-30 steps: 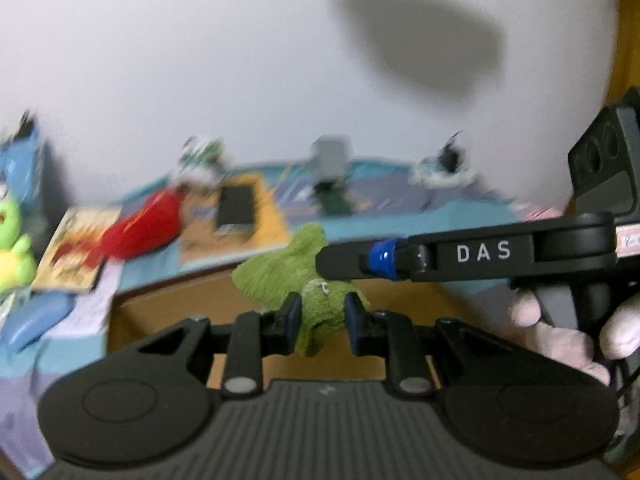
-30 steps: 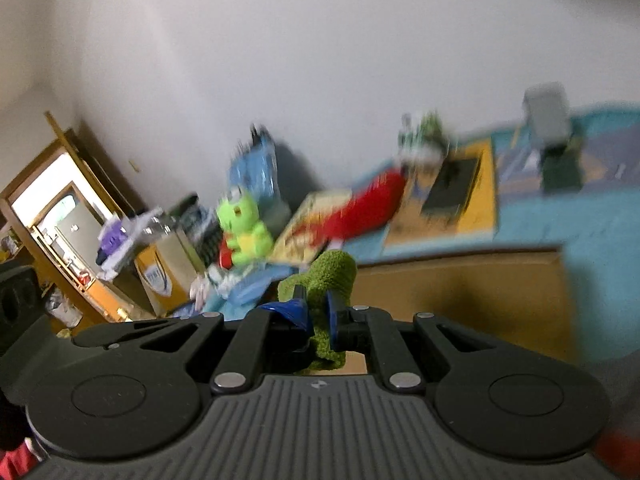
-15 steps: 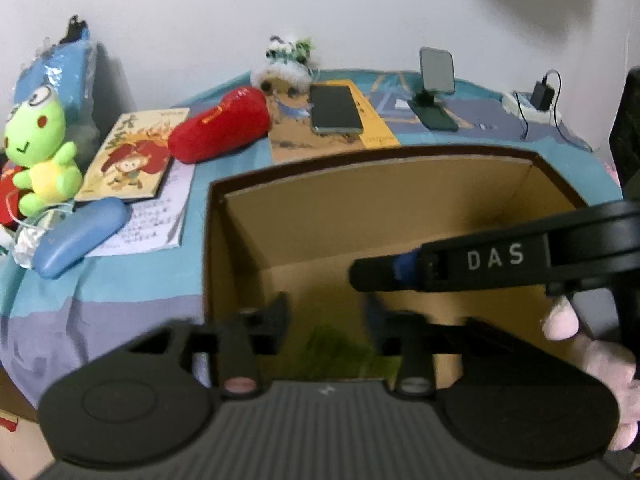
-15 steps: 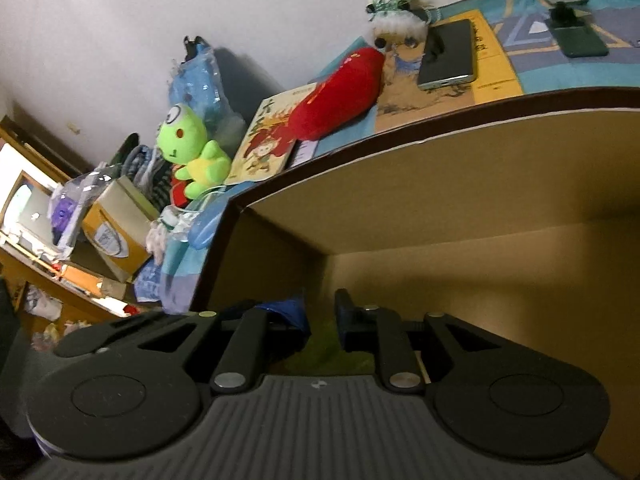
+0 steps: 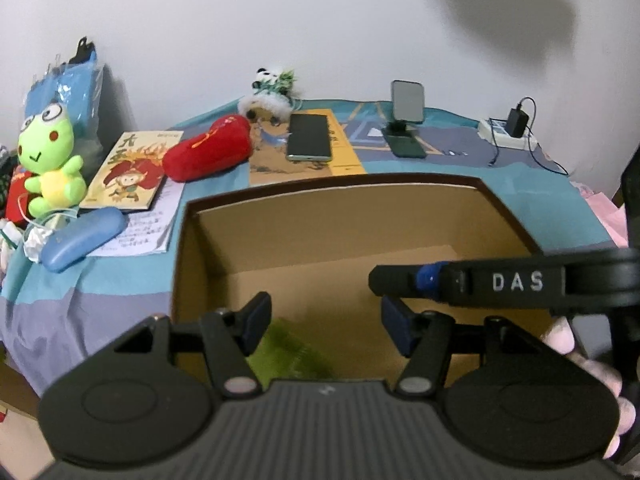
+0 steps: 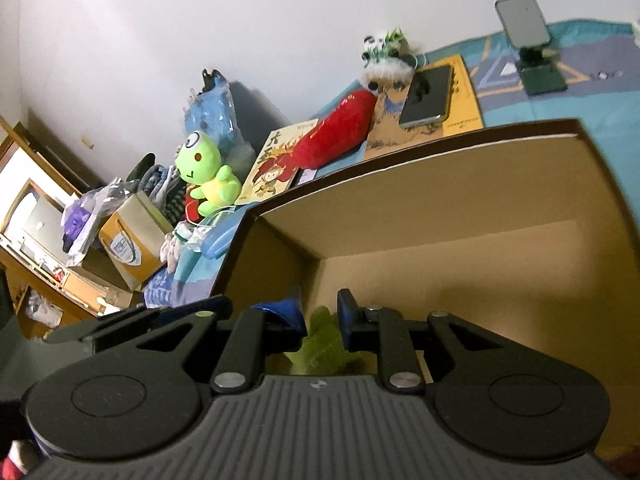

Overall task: Organize soft objects
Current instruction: 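Carry the green plush into the brown box and open the right gripper, then grasp the white towel in the pile with the right gripper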

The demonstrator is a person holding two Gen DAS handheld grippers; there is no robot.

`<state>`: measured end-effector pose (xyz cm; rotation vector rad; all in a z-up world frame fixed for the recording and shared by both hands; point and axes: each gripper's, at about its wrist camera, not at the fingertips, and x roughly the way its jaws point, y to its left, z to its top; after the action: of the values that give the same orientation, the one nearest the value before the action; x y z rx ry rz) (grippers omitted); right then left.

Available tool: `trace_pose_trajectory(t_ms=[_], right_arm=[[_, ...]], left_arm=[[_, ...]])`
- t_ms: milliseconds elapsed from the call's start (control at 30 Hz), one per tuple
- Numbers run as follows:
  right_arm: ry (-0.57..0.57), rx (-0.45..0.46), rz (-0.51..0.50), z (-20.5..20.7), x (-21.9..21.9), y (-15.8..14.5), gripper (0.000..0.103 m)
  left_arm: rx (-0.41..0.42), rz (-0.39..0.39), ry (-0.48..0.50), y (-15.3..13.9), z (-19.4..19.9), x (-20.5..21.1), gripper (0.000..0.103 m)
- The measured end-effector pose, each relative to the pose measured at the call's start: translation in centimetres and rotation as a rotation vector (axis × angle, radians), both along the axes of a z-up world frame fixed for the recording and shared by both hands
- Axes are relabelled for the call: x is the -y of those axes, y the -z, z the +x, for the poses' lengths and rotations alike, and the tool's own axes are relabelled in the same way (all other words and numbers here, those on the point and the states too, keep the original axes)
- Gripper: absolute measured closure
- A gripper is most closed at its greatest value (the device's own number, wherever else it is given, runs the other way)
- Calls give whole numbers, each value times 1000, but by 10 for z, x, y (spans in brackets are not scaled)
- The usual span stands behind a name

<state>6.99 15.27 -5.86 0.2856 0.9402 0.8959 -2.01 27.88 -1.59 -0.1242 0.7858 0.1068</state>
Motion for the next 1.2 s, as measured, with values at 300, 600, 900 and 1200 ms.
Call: trace_pose_trajectory(t_ms=[300, 600, 900, 1200], right_arm=[[24, 56, 20, -24, 67, -17, 99], [62, 36, 49, -42, 143, -15, 98], [169, 139, -40, -61, 241, -10, 98], [412, 160, -91, -63, 353, -2, 97]], left_arm=[[16, 43, 36, -17, -12, 75, 40], [-8, 61, 168, -11, -31, 165, 39], [-32, -21, 355, 11, -32, 254, 38], [0, -85, 569, 15, -8, 337, 31]])
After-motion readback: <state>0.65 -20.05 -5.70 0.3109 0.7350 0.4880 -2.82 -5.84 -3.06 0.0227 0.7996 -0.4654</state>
